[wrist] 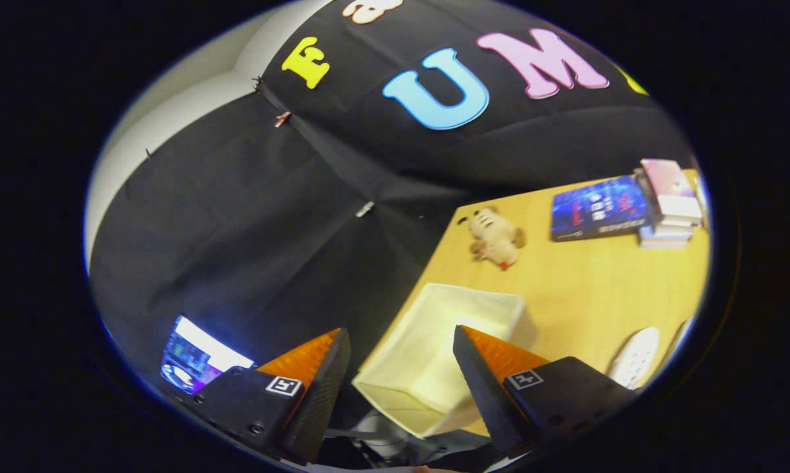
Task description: Open the storage box then place both shoes into the box .Put the left shoe in first, then the right shoe, with the right side of both shoes facing outward in a uniform manner.
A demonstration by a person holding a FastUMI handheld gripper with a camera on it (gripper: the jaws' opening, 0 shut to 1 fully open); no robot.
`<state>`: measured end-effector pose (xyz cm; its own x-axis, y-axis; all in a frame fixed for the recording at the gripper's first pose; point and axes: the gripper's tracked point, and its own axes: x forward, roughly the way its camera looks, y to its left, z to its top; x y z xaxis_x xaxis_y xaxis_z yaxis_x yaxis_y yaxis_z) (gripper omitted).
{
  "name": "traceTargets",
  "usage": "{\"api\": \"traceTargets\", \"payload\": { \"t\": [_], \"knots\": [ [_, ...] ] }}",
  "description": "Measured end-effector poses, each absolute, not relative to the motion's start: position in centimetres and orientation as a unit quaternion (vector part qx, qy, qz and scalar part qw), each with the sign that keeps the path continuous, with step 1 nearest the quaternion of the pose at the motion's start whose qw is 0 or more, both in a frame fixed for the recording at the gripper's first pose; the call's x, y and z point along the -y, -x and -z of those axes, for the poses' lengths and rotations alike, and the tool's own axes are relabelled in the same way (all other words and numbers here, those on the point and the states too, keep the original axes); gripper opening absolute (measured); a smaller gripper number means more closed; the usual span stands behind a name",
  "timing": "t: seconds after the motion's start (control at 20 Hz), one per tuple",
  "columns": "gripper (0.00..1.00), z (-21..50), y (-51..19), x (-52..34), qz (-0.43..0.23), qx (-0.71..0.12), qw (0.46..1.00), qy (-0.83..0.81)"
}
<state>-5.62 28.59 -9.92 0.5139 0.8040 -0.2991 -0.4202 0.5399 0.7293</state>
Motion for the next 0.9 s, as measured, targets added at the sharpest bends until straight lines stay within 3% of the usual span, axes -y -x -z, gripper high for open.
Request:
{"api": "traceTargets", "payload": {
  "t": [0.2,0.4,0.65,0.9],
  "knots": [
    [0.97,15.2,4.7,-20.5,-0.286,-0.335,0.870,-0.220],
    [0.97,22.4,4.6,-13.2,-0.206,-0.380,0.890,-0.148],
    [0.96,31.1,6.2,-7.8,-0.139,-0.467,0.866,-0.113],
    [0.86,36.8,7.0,-7.0,-0.129,-0.530,0.833,-0.094]
  ]
}}
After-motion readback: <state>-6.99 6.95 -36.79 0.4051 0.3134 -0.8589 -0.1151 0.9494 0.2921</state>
